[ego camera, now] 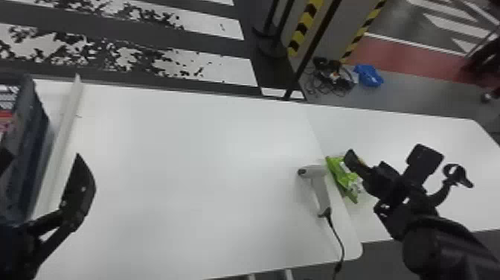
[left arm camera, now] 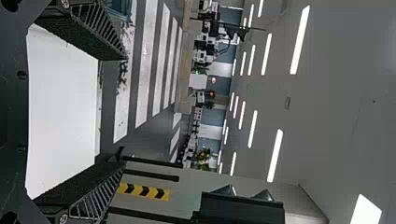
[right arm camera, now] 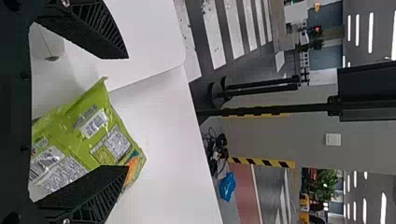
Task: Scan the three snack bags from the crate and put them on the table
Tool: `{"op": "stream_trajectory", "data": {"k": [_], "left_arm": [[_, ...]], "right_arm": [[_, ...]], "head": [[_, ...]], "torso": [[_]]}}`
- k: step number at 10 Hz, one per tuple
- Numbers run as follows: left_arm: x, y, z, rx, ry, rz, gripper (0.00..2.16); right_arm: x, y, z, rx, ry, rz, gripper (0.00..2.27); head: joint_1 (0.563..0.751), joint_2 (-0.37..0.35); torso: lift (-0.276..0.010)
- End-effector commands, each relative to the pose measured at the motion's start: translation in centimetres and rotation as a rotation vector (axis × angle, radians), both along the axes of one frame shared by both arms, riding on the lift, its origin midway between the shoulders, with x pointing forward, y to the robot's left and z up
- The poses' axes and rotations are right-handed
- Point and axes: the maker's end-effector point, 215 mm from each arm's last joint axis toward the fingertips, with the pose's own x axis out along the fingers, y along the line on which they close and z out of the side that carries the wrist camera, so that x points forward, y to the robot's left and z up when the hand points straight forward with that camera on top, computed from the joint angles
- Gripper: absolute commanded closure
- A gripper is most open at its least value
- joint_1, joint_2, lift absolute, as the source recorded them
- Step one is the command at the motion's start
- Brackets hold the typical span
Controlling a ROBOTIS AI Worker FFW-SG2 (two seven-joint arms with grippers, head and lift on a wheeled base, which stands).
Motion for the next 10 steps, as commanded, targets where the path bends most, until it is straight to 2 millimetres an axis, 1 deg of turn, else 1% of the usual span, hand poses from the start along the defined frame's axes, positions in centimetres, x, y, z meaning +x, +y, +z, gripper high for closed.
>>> {"op": "stream_trajectory", "data": {"k": [1, 2, 3, 4, 5, 7, 8, 9, 10], "left_arm": [[0.1, 0.1, -0.3, 0.001, 0.003, 0.004, 0.07], [0.3, -0.2, -0.2, -0.003, 0.002, -0.002, 0.07], [0.4, -0.5, -0.1, -0.007, 0.0, -0.006, 0.07], [0.4, -0.6, -0.3, -0.008, 0.008, -0.007, 0.07], [0.4, -0.6, -0.4, -0.01, 0.011, -0.009, 0.07], [0.5, -0.6, -0.9, -0.01, 0.036, -0.012, 0.07], [0.6, -0.7, -1.2, -0.007, 0.046, -0.013, 0.07], [0.6, -0.3, -1.2, -0.001, 0.05, -0.004, 0.07], [0.7, -0.1, -1.8, -0.003, 0.081, -0.004, 0.07]], "right_arm": [[-1.3, 4.4, 3.4, 0.016, -0.07, 0.097, 0.07], [-1.6, 7.5, 5.6, 0.01, -0.112, 0.162, 0.08], [-1.5, 10.4, 6.3, 0.022, -0.136, 0.213, 0.08], [-1.4, 13.8, 6.2, 0.053, -0.147, 0.265, 0.08], [-1.4, 17.7, 6.6, 0.062, -0.175, 0.317, 0.08], [-2.2, 25.6, 9.0, 0.036, -0.299, 0.405, 0.06], [-3.1, 28.5, 10.3, 0.015, -0.37, 0.422, 0.06], [-4.0, 29.8, 10.6, 0.018, -0.411, 0.418, 0.06], [-4.5, 30.0, 10.2, 0.02, -0.425, 0.406, 0.07]], "head": [[0.695, -0.35], [0.695, -0.35], [0.695, -0.35], [0.695, -0.35], [0.695, -0.35], [0.695, -0.302], [0.695, -0.25], [0.695, -0.194], [0.695, -0.152]], "torso": [[-0.094], [-0.094], [-0.094], [-0.094], [-0.094], [-0.094], [-0.094], [-0.094], [-0.094]]}}
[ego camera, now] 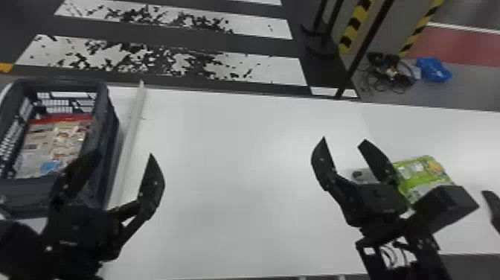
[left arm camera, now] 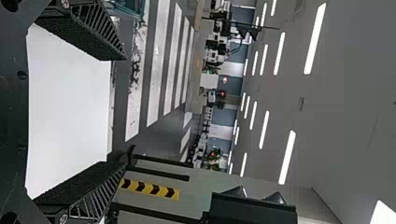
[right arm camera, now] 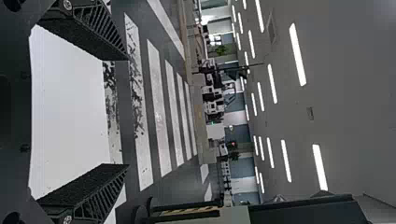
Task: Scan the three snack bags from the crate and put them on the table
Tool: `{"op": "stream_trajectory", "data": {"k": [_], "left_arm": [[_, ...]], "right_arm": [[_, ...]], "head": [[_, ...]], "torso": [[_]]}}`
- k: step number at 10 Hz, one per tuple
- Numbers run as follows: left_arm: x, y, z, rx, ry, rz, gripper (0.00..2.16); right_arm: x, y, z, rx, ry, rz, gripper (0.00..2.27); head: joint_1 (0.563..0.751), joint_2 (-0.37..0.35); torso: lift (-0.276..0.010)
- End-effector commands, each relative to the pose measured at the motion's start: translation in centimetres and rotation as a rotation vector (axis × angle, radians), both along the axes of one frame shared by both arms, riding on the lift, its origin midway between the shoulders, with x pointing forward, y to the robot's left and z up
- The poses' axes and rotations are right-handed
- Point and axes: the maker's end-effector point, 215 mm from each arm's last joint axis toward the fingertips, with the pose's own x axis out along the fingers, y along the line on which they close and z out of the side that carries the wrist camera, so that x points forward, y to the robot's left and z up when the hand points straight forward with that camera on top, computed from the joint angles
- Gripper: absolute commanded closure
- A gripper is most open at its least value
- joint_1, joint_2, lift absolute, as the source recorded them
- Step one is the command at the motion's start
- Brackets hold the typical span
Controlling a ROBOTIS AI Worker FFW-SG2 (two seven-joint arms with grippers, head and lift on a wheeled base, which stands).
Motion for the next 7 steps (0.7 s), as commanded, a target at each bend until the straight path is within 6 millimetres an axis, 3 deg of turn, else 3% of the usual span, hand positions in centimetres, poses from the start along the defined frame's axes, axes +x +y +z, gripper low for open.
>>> {"op": "stream_trajectory", "data": {"k": [1, 4, 6, 7], "left_arm": [[0.0, 1.2, -0.7, -0.014, 0.056, 0.01, 0.07], [1.9, 5.1, 0.0, -0.002, 0.128, 0.037, 0.07], [3.7, 8.7, -1.0, -0.025, 0.244, 0.059, 0.07], [4.3, 10.1, -2.6, -0.03, 0.34, 0.068, 0.07]], "right_arm": [[-0.6, 0.0, -0.4, 0.006, -0.018, -0.01, 0.07], [-0.7, -0.3, -0.7, 0.002, -0.024, -0.015, 0.08], [-0.5, -0.2, -1.4, -0.015, -0.015, -0.007, 0.08], [-0.5, -0.2, -1.9, -0.023, -0.006, -0.004, 0.08]], "head": [[0.695, -0.129], [0.695, -0.094], [0.695, -0.051], [0.695, -0.02]], "torso": [[-0.094], [-0.094], [-0.094], [-0.094]]}}
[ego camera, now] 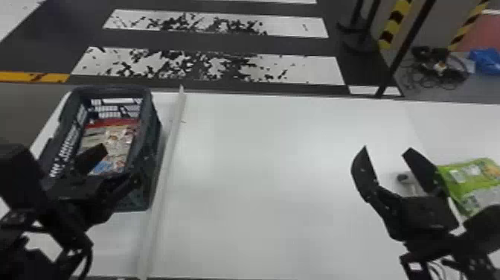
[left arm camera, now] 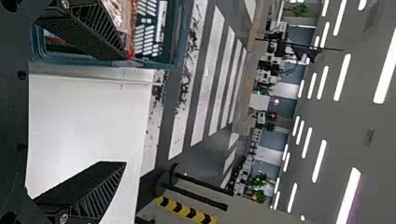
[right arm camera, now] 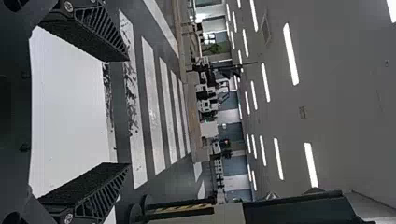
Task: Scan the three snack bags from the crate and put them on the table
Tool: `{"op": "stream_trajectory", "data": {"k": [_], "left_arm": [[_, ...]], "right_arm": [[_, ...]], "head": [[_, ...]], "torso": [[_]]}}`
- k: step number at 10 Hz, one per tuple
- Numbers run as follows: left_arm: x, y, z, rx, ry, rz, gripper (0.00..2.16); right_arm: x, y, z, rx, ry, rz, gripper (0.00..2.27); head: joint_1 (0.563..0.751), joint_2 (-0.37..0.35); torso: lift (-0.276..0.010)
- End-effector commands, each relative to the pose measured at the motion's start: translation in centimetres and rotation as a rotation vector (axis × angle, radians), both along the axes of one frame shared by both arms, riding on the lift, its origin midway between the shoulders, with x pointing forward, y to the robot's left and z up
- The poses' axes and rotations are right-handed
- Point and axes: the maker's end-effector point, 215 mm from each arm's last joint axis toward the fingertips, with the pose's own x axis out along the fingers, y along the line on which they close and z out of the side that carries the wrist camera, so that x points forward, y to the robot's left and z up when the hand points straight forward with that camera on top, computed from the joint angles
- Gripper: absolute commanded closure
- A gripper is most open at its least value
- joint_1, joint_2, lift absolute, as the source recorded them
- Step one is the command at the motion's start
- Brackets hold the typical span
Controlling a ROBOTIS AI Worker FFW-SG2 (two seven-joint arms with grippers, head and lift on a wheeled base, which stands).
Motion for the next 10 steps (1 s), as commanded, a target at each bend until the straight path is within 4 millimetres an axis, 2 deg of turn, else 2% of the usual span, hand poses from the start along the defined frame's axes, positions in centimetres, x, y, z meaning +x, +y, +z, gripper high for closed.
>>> {"op": "stream_trajectory", "data": {"k": [1, 2, 3, 4, 6, 7, 8, 10], "left_arm": [[1.3, 2.2, -1.3, -0.004, 0.113, 0.022, 0.07], [2.6, 3.3, -0.2, -0.003, 0.109, 0.037, 0.07], [4.1, 4.4, -0.3, -0.005, 0.134, 0.055, 0.08], [5.5, 4.6, 0.5, -0.017, 0.117, 0.057, 0.08], [7.4, 5.7, -0.3, -0.012, 0.173, 0.084, 0.08], [8.2, 6.3, -1.4, -0.014, 0.214, 0.096, 0.08], [8.2, 8.3, -2.5, 0.011, 0.277, 0.126, 0.08], [8.7, 10.2, -2.8, 0.052, 0.331, 0.135, 0.08]], "right_arm": [[0.1, -0.1, -0.6, -0.016, 0.009, 0.003, 0.08], [0.2, 0.0, -1.0, -0.023, 0.015, 0.006, 0.08], [0.1, 0.1, -1.4, -0.034, 0.022, 0.013, 0.08], [0.2, 0.3, -1.8, -0.046, 0.028, 0.02, 0.08], [0.2, 0.6, -3.7, -0.069, 0.057, 0.038, 0.08], [0.2, 0.6, -4.2, -0.079, 0.065, 0.045, 0.08], [0.2, 0.6, -4.3, -0.083, 0.069, 0.049, 0.08], [0.3, 0.8, -4.6, -0.093, 0.074, 0.061, 0.08]], "head": [[0.695, -0.007], [0.695, 0.016], [0.695, 0.034], [0.695, 0.05], [0.695, 0.073], [0.695, 0.081], [0.695, 0.085], [0.695, 0.116]], "torso": [[-0.094], [-0.094], [-0.094], [-0.094], [-0.094], [-0.094], [-0.094], [-0.094]]}}
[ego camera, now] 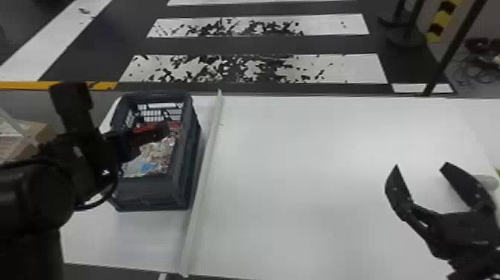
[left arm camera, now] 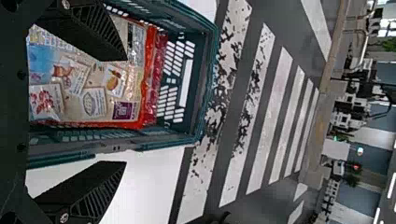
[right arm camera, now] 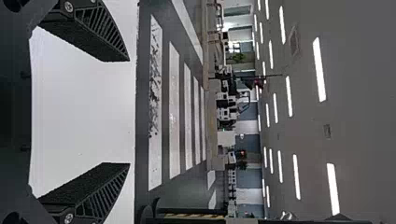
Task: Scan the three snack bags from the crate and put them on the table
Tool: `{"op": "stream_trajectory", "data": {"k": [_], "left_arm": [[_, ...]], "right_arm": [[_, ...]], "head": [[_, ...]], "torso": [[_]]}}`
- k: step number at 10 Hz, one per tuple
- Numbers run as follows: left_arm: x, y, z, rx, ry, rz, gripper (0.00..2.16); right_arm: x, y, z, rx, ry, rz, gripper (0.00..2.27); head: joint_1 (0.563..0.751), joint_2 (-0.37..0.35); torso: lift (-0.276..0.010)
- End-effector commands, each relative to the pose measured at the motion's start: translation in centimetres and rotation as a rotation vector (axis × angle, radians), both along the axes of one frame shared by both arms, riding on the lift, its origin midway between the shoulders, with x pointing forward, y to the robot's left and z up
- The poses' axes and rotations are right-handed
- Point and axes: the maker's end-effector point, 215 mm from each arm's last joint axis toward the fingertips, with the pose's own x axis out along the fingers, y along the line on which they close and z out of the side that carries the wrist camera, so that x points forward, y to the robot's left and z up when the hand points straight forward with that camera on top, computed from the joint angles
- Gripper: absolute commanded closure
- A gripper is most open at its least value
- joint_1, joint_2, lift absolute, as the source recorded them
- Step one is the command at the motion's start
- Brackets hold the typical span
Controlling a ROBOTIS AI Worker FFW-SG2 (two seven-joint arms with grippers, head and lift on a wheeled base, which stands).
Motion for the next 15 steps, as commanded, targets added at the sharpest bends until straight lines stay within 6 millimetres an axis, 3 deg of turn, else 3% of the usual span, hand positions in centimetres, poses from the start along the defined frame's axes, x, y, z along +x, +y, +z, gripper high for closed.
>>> {"op": "stream_trajectory", "data": {"k": [1, 4, 10, 15], "left_arm": [[0.4, 1.8, -0.2, 0.032, 0.037, 0.003, 0.08], [1.3, 5.0, -2.0, 0.075, 0.113, 0.016, 0.08], [3.7, 3.8, -4.9, 0.067, 0.232, -0.015, 0.09], [3.1, 3.2, -7.4, 0.05, 0.348, -0.02, 0.14]], "right_arm": [[0.0, 0.3, -0.4, -0.01, 0.008, 0.009, 0.08], [-0.2, 0.9, -1.3, -0.023, 0.024, 0.021, 0.08], [0.1, 0.6, -2.6, -0.043, 0.057, 0.031, 0.08], [0.1, -0.3, -3.6, -0.055, 0.083, 0.019, 0.07]], "head": [[0.695, 0.131], [0.695, 0.178], [0.695, 0.191], [0.695, 0.164]], "torso": [[-0.094], [-0.094], [-0.094], [-0.094]]}}
